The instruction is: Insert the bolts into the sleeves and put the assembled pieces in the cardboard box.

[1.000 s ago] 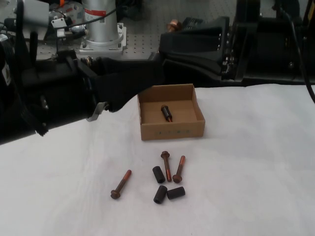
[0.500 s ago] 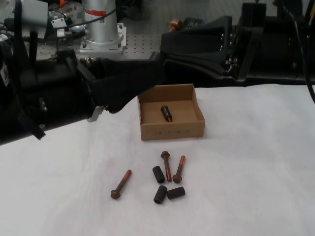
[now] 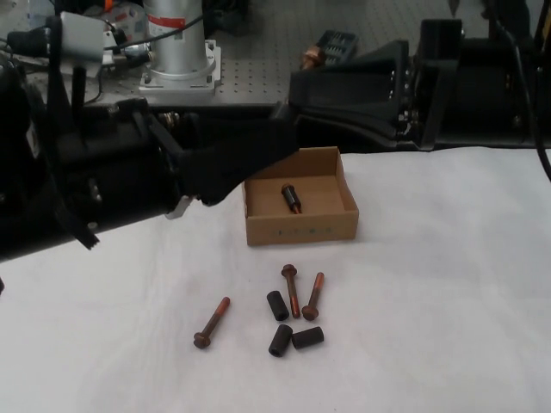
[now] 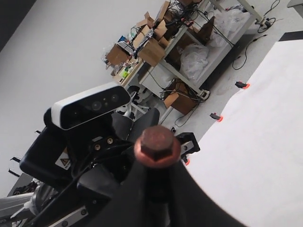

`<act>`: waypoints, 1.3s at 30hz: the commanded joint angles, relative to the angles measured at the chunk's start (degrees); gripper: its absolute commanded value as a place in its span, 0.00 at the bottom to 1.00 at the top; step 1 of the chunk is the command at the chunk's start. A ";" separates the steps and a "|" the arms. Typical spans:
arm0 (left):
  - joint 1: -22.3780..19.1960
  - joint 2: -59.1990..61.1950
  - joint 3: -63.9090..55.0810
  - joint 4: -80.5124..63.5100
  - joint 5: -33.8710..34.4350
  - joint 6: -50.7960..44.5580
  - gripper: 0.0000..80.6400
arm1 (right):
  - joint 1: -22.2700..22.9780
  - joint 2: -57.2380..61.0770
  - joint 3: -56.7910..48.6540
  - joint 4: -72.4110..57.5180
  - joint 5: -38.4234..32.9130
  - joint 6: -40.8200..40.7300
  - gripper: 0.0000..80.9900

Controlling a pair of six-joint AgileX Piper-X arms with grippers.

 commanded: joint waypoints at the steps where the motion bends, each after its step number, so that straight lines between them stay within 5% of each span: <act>1: 0.61 0.53 -0.97 -4.52 -4.67 -0.15 0.01 | 1.08 -1.37 0.05 3.87 -6.19 -1.20 0.22; 4: 0.61 0.53 -0.97 -4.52 -4.67 -0.15 0.01 | 1.08 -1.37 0.05 5.20 -2.82 -1.20 0.40; 23: 0.61 0.53 -0.97 -3.90 -4.67 1.62 0.01 | -1.07 -1.57 -0.12 9.80 -6.58 -4.47 0.35; 31: 0.61 3.91 -4.22 10.23 -4.81 14.56 0.01 | -8.46 -6.13 0.03 30.01 -5.10 -21.53 0.35; 39: 0.61 20.47 -16.02 12.02 -5.26 17.00 0.01 | -14.75 -11.22 0.02 60.14 11.64 -43.81 0.35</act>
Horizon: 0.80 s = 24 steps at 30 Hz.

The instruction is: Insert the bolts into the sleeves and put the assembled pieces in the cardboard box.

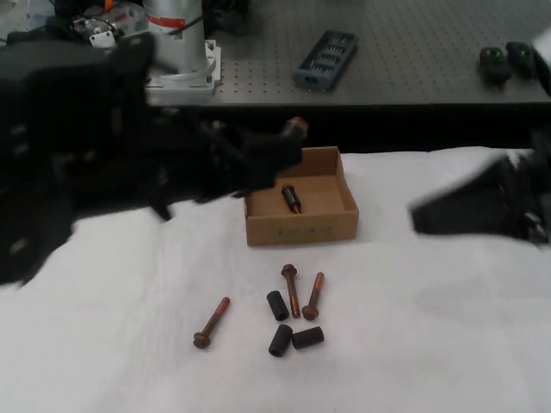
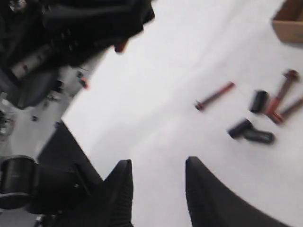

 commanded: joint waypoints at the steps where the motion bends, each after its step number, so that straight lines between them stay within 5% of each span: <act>1: -0.01 8.91 -7.51 0.83 -0.31 1.93 0.01 | -1.79 -1.81 -0.21 9.85 8.82 -9.49 0.35; 5: -0.01 19.56 -17.43 8.61 -2.21 6.19 0.01 | -2.91 -2.65 -0.11 16.52 16.71 -13.50 0.23; 8: -0.01 26.85 -26.14 14.58 -4.57 8.46 0.01 | -2.89 -2.72 -0.16 17.10 18.77 -14.12 0.00; 24: 0.57 54.50 -56.97 28.66 -18.99 15.94 0.01 | -2.89 -2.72 -0.16 17.10 17.01 -14.31 0.03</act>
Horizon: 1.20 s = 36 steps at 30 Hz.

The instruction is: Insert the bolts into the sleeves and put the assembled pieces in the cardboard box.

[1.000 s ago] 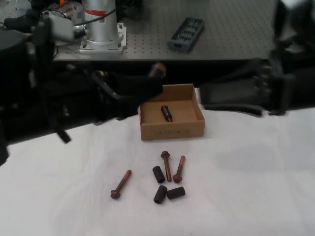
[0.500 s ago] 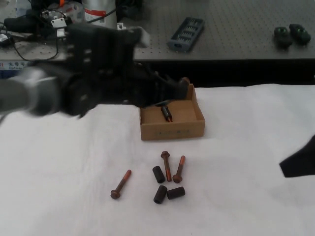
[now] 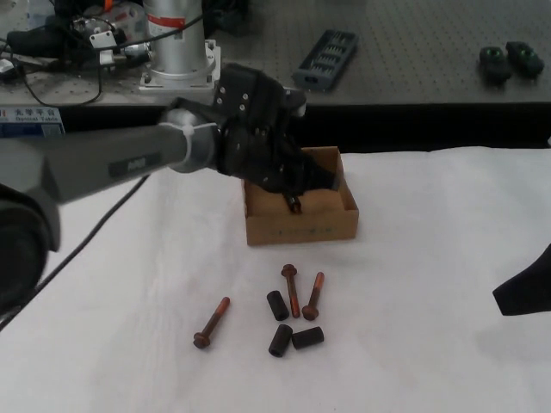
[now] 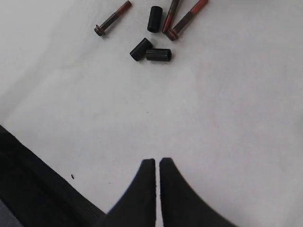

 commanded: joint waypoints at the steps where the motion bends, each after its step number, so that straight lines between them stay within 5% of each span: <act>1: 0.58 1.83 -2.83 0.09 -2.61 0.73 0.01 | -0.41 -0.72 -0.16 0.51 -1.11 -0.62 0.03; 7: 1.15 2.73 -3.38 0.03 -4.61 2.69 0.06 | -0.41 -0.72 -0.16 0.51 -1.11 -0.62 0.03; 13: 1.25 2.73 -3.38 0.14 -4.50 2.41 0.49 | -0.41 -0.72 -0.16 0.51 -1.11 -0.62 0.03; 15: 1.25 2.73 -3.38 0.13 -4.50 0.66 0.55 | -0.41 -0.72 -0.16 0.79 -1.09 -0.62 0.03; 24: 1.25 -2.07 -3.38 9.88 -4.45 0.81 0.40 | -0.41 -0.72 -0.16 1.22 -1.09 -0.62 0.03; 29: 1.25 -6.96 -3.38 21.39 -4.45 3.50 0.00 | -0.41 -0.72 -0.16 1.52 -1.09 -0.62 0.03; 36: 1.25 -15.48 1.15 29.85 -7.46 3.67 0.01 | -0.41 -0.72 -0.16 3.33 -1.09 -0.62 0.03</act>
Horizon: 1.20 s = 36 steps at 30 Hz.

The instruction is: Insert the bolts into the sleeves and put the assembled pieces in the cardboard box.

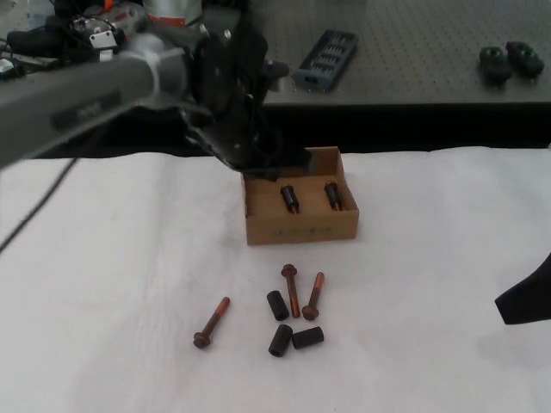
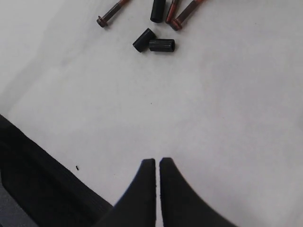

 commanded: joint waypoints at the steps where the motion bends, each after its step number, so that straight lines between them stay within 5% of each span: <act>1: 0.08 -7.44 5.09 5.34 -2.28 0.70 0.01 | -0.41 -0.72 -0.16 1.26 -0.63 -0.54 0.03; 20: 0.08 -61.73 60.14 0.87 3.57 0.62 0.01 | -0.41 -0.72 -0.16 2.23 -0.63 -0.54 0.03; 31: 0.08 -76.70 65.45 -1.06 2.64 0.62 0.01 | -0.26 -0.72 -0.16 0.46 -0.14 -0.54 0.03; 36: 0.08 -76.69 65.45 -1.67 2.59 0.62 0.01 | -0.25 -0.56 -0.16 -4.69 -0.49 -9.88 0.03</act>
